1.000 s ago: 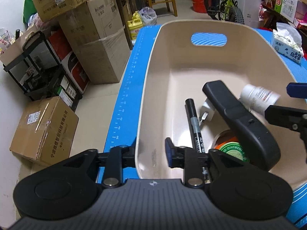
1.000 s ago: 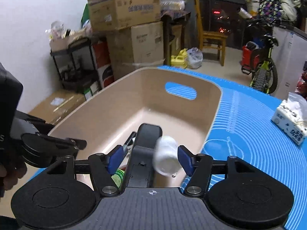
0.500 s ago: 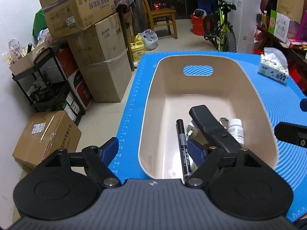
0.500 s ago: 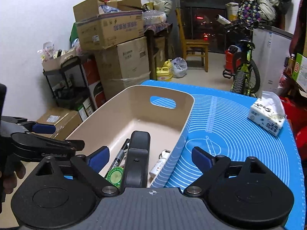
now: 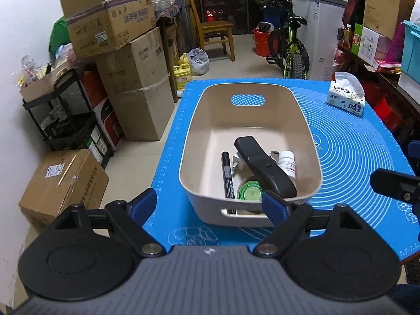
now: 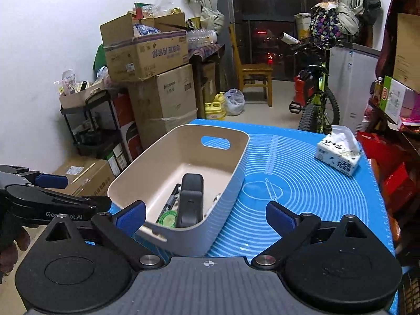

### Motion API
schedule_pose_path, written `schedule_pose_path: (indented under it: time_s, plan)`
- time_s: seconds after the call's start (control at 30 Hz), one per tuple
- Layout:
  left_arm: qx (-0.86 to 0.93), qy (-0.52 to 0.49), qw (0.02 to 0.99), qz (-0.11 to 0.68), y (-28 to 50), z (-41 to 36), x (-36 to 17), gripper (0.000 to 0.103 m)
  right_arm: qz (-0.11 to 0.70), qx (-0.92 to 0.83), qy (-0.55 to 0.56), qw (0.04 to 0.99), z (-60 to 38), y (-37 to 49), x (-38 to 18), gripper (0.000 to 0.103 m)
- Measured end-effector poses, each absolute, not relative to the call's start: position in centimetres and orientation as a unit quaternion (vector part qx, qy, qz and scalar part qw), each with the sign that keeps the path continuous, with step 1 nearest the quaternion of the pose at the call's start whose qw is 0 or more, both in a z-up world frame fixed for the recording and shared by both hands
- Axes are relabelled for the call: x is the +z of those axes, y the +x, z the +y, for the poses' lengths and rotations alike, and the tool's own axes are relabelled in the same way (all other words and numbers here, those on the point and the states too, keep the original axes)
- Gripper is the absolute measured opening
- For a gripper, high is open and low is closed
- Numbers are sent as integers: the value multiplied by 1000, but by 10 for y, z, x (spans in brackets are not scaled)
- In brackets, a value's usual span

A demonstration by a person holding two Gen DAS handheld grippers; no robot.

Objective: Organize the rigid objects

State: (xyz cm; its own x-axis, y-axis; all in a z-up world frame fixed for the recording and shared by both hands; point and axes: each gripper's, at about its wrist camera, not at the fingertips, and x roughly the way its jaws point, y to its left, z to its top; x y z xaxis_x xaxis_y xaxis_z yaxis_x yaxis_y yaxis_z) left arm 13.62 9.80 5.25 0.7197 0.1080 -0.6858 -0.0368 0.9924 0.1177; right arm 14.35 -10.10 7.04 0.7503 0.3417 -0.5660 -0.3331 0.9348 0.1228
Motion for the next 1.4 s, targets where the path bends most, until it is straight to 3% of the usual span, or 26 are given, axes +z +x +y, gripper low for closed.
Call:
schedule_pose_path:
  time_s: [0.77, 1.4]
  plan:
    - [29, 51, 927, 371, 52, 71, 39, 87, 305, 157, 7, 939, -136, 47, 54, 98]
    - [4, 53, 933, 357, 12, 48, 14, 87, 313, 139, 40, 939, -162, 17, 28, 98]
